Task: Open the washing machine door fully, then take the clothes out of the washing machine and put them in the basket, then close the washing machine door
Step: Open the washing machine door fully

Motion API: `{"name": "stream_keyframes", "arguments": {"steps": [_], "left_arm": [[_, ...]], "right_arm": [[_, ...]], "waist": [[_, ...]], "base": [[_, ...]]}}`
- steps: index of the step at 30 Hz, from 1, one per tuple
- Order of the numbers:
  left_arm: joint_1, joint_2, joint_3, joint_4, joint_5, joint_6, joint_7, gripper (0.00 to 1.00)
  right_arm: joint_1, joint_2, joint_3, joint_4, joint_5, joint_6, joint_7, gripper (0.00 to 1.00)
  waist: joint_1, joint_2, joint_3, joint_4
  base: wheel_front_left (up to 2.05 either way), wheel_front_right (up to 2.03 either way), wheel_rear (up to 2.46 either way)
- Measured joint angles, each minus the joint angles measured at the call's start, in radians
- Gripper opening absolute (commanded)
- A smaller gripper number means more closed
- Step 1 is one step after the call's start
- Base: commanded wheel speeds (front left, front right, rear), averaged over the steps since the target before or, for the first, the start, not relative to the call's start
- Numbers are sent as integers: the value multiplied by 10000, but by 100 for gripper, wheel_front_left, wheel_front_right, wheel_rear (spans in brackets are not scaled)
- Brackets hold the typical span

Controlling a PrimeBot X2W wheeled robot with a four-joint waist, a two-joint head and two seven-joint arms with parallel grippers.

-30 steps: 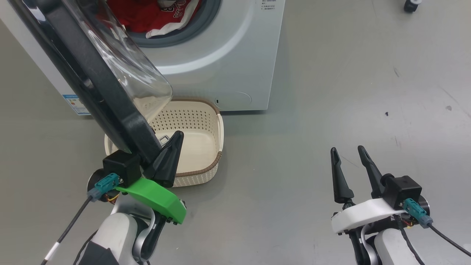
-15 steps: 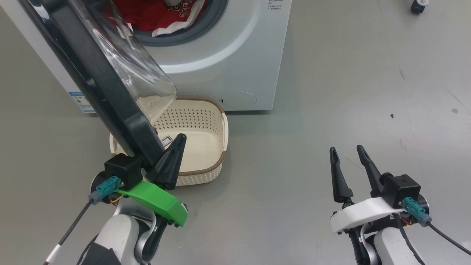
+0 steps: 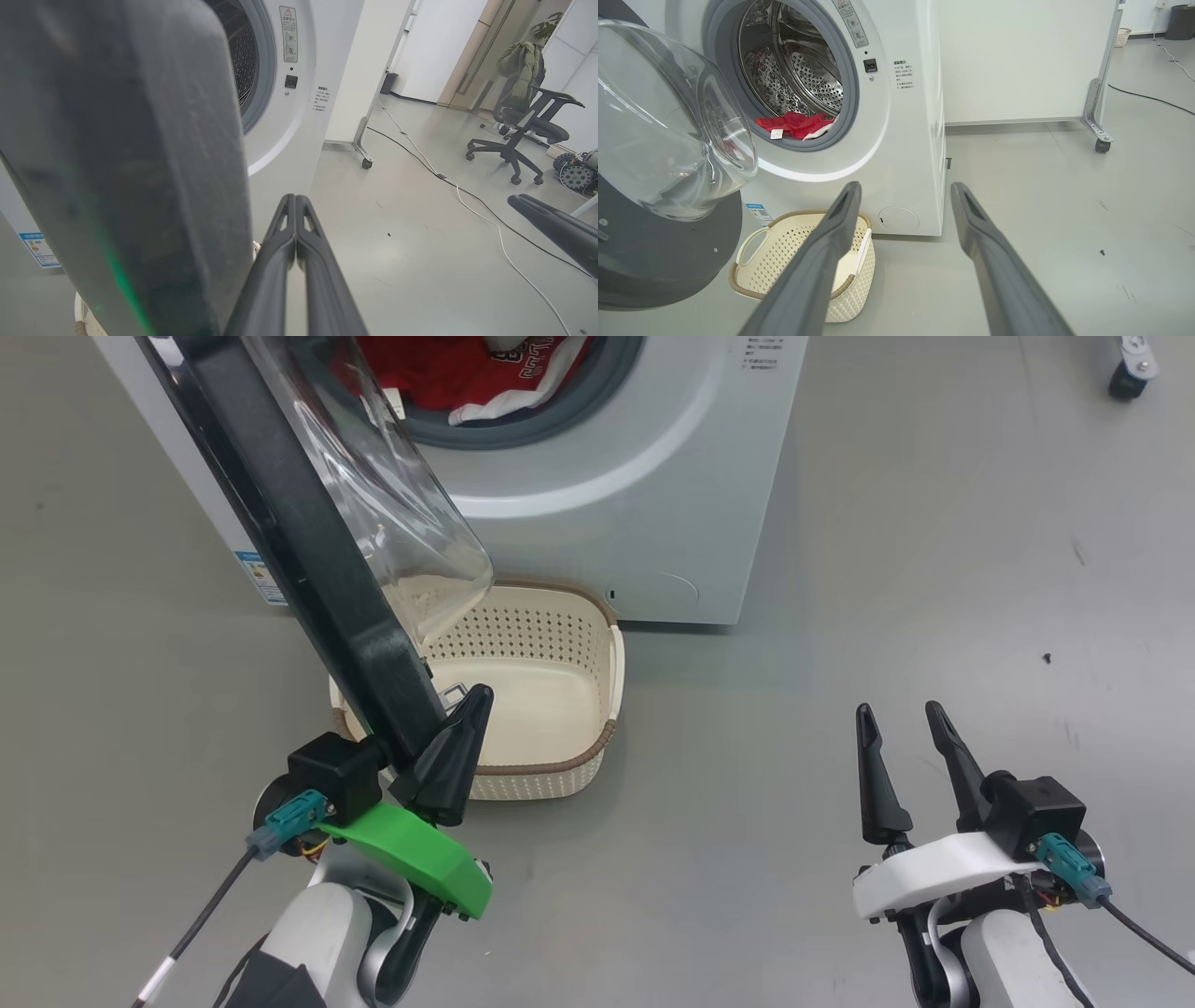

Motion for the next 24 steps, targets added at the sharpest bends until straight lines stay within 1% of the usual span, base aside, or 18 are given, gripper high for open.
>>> {"name": "stream_keyframes", "arguments": {"steps": [10, 13, 15, 17, 24], "left_arm": [[-11, -25, -159, 334, -257, -73, -263, 0], [-10, -50, -182, 439, -265, -75, -345, 0], [-10, -56, -182, 495, -326, -75, -366, 0], [-10, -54, -165, 552, -422, -73, -445, 0], [-11, -52, -23, 640, -533, -56, -602, 0]], "right_arm": [[9, 4, -130, 79, -46, 12, 0, 100], [12, 4, -132, 111, -69, 17, 0, 100], [17, 4, -134, 138, -86, 90, 0, 100], [36, 4, -134, 188, -115, 98, 0, 100], [58, 4, -146, 236, -148, 100, 0, 100]], "waist": [[0, 0, -122, 888], [0, 0, -166, 1197], [0, 0, -194, 1409], [0, 0, -232, 1729], [0, 0, -256, 2463]], "base": [[0, 0, 0], [0, 0, 0], [0, 0, 0], [0, 0, 0], [0, 0, 0]]}}
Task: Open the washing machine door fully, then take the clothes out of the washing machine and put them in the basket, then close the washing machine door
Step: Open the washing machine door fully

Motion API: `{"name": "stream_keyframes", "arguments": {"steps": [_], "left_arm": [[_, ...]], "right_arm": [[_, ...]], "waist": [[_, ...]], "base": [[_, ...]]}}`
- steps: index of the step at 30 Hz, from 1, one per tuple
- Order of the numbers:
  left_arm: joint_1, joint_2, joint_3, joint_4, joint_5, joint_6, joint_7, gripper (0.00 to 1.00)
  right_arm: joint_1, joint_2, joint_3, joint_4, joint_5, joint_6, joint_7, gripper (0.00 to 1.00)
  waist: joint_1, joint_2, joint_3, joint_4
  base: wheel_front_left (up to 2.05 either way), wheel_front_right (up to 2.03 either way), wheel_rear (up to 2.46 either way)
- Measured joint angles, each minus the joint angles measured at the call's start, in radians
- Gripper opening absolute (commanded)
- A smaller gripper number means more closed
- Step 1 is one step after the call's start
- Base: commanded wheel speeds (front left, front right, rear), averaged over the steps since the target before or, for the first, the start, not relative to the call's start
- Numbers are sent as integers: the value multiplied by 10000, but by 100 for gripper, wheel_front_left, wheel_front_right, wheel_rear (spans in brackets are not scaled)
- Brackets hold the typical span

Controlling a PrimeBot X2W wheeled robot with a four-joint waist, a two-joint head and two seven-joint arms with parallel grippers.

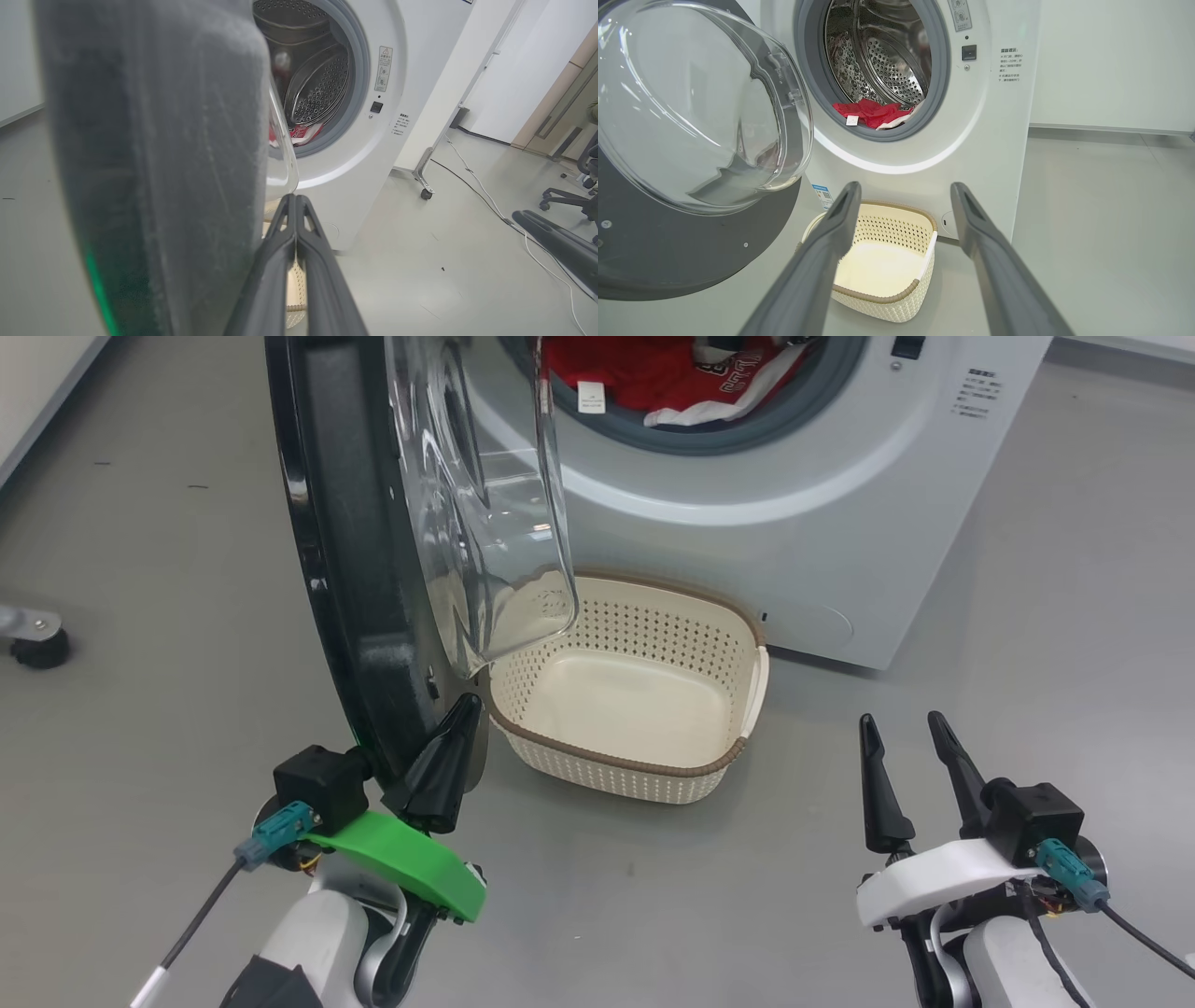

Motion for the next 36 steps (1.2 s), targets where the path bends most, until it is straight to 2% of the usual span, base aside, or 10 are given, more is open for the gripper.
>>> {"name": "stream_keyframes", "arguments": {"steps": [8, 17, 27, 36], "left_arm": [[3, -2, 504, 88, -443, 211, -196, 0], [5, 52, 1340, 77, -752, 426, -414, 0], [-49, 790, 2637, -67, -1243, 602, -589, 0], [-515, 1145, 3651, -98, -1764, 616, -711, 0]], "right_arm": [[-17, 0, 215, 81, -174, 90, 0, 100], [-92, -19, 418, 157, -412, 90, 44, 100], [-739, -107, 807, 69, -838, 104, 380, 100], [-1114, -153, 882, -27, -1003, 102, 499, 100]], "waist": [[0, 0, 161, 643], [0, 0, 608, 852], [1, 0, 1428, 888], [1, 0, 2365, 729]], "base": [[0, 0, 0], [0, 0, 0], [0, 0, 0], [0, 0, 0]]}}
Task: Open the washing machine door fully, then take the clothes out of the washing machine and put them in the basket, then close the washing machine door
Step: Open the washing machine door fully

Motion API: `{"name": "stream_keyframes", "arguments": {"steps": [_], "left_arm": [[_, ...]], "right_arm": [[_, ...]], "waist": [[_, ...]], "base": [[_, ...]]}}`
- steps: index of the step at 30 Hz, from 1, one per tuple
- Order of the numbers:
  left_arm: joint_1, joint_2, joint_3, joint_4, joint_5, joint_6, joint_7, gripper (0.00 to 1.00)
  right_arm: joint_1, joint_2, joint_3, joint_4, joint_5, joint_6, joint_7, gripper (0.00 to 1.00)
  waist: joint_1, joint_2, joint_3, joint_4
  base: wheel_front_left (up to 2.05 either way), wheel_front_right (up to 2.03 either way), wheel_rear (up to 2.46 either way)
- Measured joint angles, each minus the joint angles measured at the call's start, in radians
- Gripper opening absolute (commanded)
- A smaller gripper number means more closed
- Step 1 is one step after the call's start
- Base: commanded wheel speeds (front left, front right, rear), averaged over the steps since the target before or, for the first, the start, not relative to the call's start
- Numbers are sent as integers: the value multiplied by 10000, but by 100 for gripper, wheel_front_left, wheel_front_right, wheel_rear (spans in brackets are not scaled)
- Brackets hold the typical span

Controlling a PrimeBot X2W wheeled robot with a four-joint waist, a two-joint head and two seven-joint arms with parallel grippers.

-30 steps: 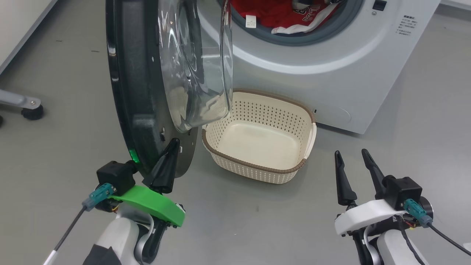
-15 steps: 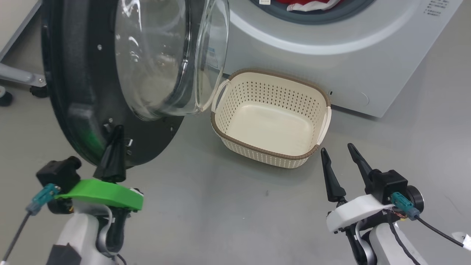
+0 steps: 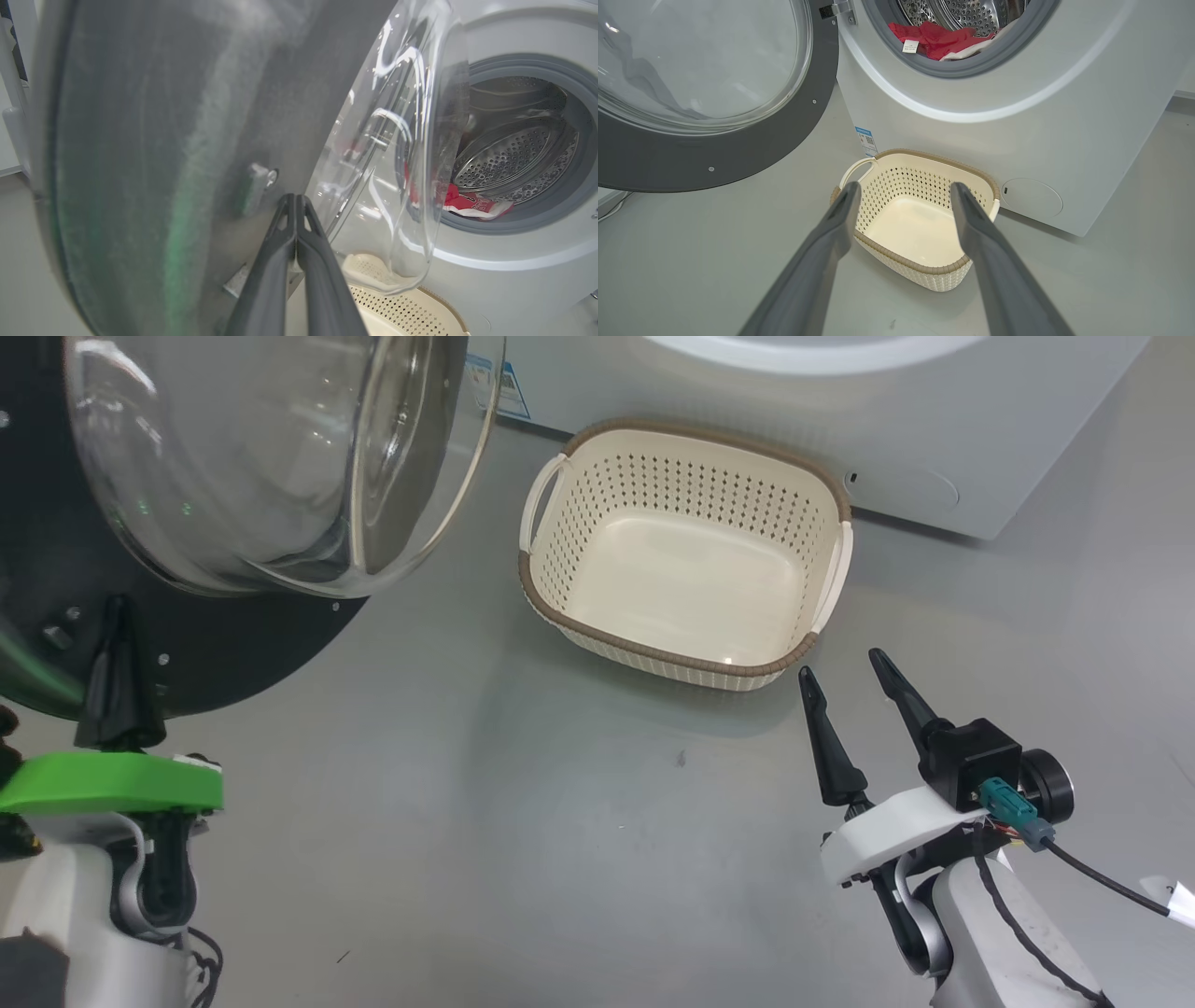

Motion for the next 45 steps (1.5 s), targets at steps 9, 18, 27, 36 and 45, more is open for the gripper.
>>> {"name": "stream_keyframes", "arguments": {"steps": [9, 18, 27, 36, 45], "left_arm": [[-432, 512, 746, 270, -142, -2, -81, 0], [-793, 594, 1467, 828, -681, -19, -94, 0], [-1214, 775, 1818, 1450, -771, -117, -123, 0], [-1429, 1026, 1985, 1898, -681, -238, -125, 0], [-1430, 1101, 1862, 1904, -165, -347, -125, 0]], "right_arm": [[-276, -136, 4, 6, -115, -15, 29, 100], [-400, -337, -63, -10, -213, -42, 113, 100], [-492, -516, -100, -109, -301, -117, 203, 100], [-568, -518, -136, -111, -324, -117, 201, 100], [-704, -320, -182, 192, -79, -115, -29, 100]], "waist": [[0, 0, 776, -201], [0, 0, 1244, -310], [0, 0, 1542, -286], [0, 0, 1606, -277], [0, 0, 1168, -420]], "base": [[0, 0, 0], [0, 0, 0], [0, 0, 0], [0, 0, 0], [0, 0, 0]]}}
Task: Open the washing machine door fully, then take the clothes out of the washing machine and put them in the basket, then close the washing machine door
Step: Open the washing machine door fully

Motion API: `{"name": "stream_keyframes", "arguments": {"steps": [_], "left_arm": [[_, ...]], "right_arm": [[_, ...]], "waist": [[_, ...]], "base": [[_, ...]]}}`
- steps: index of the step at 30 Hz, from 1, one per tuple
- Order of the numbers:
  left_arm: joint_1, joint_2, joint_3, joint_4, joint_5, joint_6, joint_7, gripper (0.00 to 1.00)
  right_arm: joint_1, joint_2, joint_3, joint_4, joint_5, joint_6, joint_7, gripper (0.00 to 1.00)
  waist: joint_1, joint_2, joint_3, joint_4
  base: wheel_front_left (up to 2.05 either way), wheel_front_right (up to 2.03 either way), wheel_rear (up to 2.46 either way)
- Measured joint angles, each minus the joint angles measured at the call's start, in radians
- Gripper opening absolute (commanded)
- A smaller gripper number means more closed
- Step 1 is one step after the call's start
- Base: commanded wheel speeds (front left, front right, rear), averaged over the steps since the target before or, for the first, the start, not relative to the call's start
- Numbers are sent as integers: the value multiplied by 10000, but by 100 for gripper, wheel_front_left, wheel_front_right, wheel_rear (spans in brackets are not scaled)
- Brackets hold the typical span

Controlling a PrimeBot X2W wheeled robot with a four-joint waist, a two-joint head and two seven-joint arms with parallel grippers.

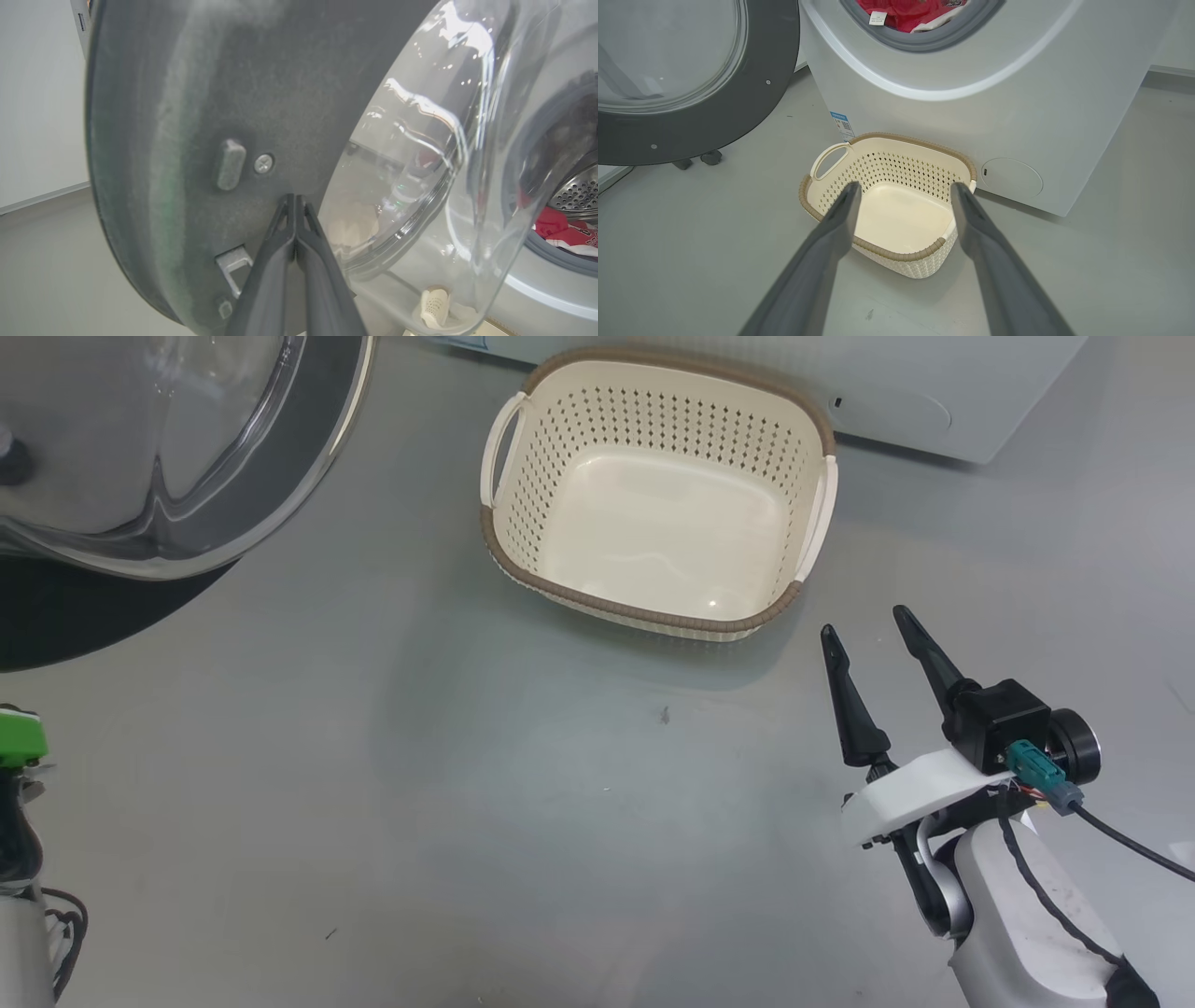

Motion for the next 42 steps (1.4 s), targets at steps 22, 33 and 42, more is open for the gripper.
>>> {"name": "stream_keyframes", "arguments": {"steps": [22, 33, 42], "left_arm": [[1382, -502, -1626, -679, 1404, -199, 0, 0], [2165, -784, -2113, -1191, 1647, -199, 0, 0], [2626, -1060, -2608, -1603, 1925, -201, 0, 0]], "right_arm": [[274, 370, -109, 729, 974, 105, -314, 100], [663, 408, -155, 727, 1480, 184, -341, 100], [847, 433, -330, 347, 1572, 180, -343, 100]], "waist": [[-1, 0, -2218, -1073], [-1, 1, -3015, -2119], [-1, 0, -3354, -2805]], "base": [[0, 0, 0], [0, 0, 0], [0, 0, 0]]}}
